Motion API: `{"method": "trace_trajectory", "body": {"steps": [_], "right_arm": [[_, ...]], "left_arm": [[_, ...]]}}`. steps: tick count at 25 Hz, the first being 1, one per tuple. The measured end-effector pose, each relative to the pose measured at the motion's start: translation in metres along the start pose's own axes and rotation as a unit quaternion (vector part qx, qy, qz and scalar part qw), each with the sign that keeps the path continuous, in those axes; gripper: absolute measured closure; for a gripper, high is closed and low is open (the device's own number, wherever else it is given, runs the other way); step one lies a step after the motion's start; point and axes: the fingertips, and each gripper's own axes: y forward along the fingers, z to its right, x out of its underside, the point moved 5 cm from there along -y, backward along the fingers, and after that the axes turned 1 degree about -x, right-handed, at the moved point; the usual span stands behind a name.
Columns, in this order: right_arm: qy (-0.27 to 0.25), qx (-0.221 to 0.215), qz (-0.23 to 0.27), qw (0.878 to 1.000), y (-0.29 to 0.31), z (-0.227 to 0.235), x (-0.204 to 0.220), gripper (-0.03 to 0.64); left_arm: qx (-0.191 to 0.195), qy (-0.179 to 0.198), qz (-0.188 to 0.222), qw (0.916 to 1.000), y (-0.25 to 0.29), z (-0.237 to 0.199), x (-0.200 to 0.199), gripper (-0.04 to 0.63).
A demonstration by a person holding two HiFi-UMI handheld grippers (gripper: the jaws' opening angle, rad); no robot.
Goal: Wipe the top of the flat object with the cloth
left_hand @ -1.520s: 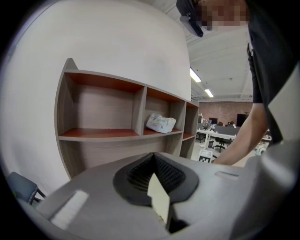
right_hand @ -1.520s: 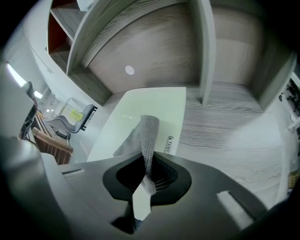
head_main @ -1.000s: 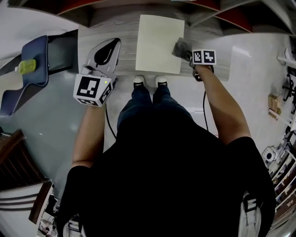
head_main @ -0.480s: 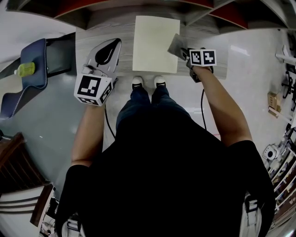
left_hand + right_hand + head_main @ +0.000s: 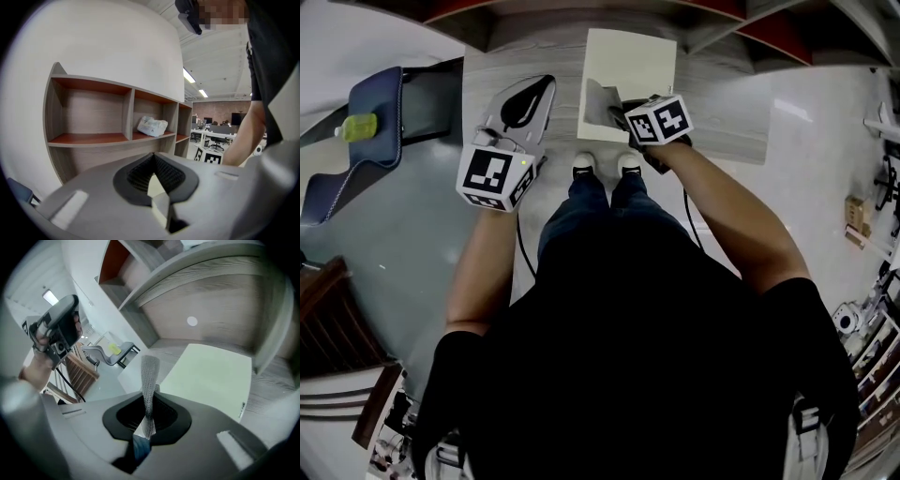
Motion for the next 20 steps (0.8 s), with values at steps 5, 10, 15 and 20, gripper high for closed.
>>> {"method": "trace_trajectory", "body": {"steps": [5, 10, 15, 20], "right_arm": [[-0.011, -0.029, -0.014, 0.999, 0.028, -0.030, -0.007, 0.599], [-0.004, -0.038, -0.032, 0.999, 0.056, -0.044, -0.001, 0.599], [0.015, -0.033, -0.051, 0.998, 0.078, -0.042, 0.014, 0.600], [0.039, -0.011, -0.066, 0.997, 0.089, -0.023, 0.024, 0.599]], "left_arm": [[-0.011, -0.006, -0.005, 0.9999, -0.013, -0.006, 0.007, 0.595], [-0.015, -0.010, -0.011, 0.9998, -0.023, -0.007, 0.016, 0.595], [-0.021, -0.010, -0.016, 0.9996, -0.032, -0.013, 0.018, 0.595], [-0.024, -0.008, -0.017, 0.9995, -0.039, -0.019, 0.019, 0.595]]}}
